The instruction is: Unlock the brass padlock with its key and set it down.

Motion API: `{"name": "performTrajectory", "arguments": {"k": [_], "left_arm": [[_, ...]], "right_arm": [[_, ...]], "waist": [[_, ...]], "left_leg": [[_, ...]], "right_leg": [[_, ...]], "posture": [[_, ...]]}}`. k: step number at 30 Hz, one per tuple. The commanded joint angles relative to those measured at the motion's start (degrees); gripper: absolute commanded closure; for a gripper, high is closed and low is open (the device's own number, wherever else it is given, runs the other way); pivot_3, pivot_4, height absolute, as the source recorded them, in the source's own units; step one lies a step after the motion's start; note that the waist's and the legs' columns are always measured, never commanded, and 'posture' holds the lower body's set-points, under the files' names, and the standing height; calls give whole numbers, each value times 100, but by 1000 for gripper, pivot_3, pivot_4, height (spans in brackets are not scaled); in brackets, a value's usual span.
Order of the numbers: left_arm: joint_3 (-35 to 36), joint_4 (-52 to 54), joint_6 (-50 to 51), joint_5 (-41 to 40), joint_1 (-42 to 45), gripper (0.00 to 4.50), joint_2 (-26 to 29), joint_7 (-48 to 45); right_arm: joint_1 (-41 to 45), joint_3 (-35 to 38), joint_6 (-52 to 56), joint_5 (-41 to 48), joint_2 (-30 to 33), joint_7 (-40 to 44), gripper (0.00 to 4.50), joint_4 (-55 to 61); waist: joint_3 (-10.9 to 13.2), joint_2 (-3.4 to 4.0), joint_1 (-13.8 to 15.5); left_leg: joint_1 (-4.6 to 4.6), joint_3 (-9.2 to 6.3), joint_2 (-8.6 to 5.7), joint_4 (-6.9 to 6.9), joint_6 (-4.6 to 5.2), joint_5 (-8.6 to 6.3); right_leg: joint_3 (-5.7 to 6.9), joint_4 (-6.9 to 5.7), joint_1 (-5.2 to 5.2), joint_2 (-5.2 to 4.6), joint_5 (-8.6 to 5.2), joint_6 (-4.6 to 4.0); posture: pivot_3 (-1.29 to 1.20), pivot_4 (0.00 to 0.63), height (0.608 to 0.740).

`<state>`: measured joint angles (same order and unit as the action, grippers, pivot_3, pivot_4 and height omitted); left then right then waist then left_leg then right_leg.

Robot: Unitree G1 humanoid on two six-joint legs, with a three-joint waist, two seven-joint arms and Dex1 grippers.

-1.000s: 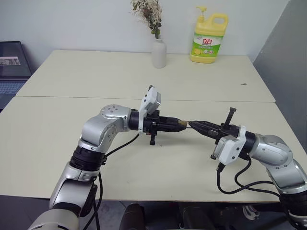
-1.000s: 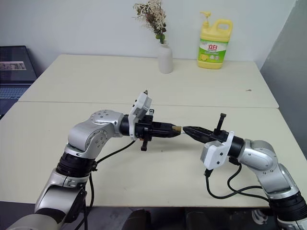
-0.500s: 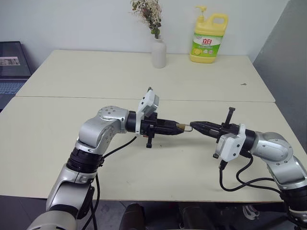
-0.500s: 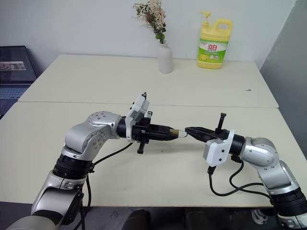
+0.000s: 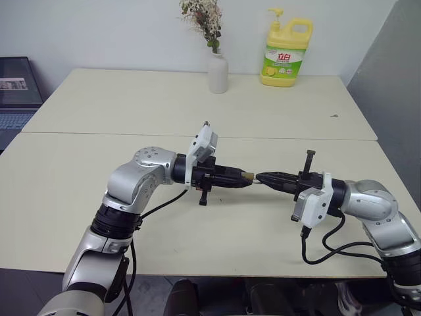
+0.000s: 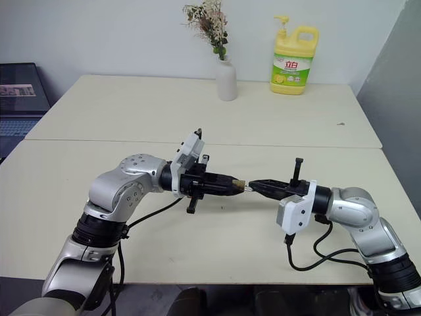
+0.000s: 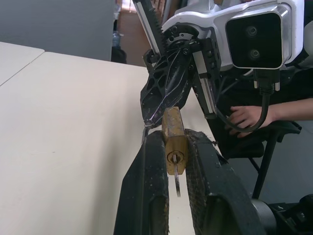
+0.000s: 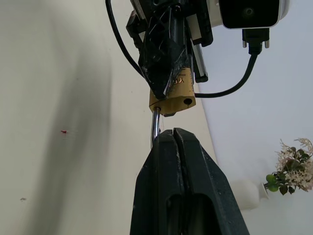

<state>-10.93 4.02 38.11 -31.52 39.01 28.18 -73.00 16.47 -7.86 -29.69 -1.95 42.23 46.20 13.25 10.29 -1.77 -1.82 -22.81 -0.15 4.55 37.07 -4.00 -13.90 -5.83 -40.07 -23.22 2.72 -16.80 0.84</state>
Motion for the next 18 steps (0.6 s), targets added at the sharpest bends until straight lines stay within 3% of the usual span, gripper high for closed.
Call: {"name": "performTrajectory", "arguments": {"k": [1, 18], "left_arm": [[126, 200, -37, -154, 32, 4337, 25, -23], [102, 289, 123, -343, 11, 4337, 131, -142]], "right_arm": [[33, 53, -102, 154, 29, 52, 4500, 55], [-88, -8, -36, 231, 26, 196, 4500, 68]], "waist": [[0, 0, 0], [0, 0, 0]], "left_leg": [[0, 0, 0, 0, 0, 0], [0, 0, 0, 0, 0, 0]], "right_leg": [[0, 0, 0, 0, 0, 0], [0, 0, 0, 0, 0, 0]], "posture": [[0, 150, 740], [0, 150, 740]]}}
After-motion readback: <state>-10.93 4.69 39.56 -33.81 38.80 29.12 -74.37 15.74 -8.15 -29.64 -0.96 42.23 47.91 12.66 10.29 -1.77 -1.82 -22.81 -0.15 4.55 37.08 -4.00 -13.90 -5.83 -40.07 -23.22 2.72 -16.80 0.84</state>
